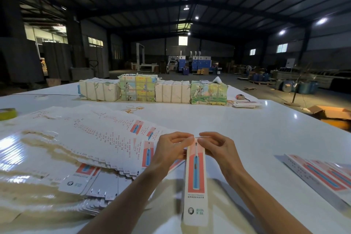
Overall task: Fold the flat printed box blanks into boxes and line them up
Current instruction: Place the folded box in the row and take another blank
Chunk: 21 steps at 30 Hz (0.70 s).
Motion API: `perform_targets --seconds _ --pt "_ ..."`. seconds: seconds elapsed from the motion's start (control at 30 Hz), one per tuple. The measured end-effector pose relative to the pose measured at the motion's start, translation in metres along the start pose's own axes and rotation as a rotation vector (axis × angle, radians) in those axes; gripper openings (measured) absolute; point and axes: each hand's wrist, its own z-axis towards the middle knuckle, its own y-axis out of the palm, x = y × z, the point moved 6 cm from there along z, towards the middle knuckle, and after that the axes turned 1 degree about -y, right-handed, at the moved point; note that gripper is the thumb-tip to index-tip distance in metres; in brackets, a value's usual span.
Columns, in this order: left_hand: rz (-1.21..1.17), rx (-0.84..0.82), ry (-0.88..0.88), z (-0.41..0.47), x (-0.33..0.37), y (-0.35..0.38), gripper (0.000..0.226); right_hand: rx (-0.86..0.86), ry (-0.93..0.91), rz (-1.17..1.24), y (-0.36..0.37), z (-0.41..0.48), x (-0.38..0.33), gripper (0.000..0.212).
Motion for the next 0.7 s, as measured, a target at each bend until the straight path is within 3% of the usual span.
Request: perform_targets --seconds 0.17,0.53,0.7 --pt "-0.049 -0.017 -0.101 0.0017 -0.0046 0.0012 0.021 0.002 -0.002 -0.038 0.0019 0.001 -0.0005 0.01" --pt "0.046 -0.04 -0.047 -0.0001 -0.0029 -0.0006 0.024 0.017 0.043 -0.077 0.0033 -0.0032 0.002 0.017" --pt "-0.017 -0.046 -0.088 -0.0012 -0.0028 0.0035 0.029 0.024 0.022 -0.076 0.0007 -0.0031 0.0 0.016"
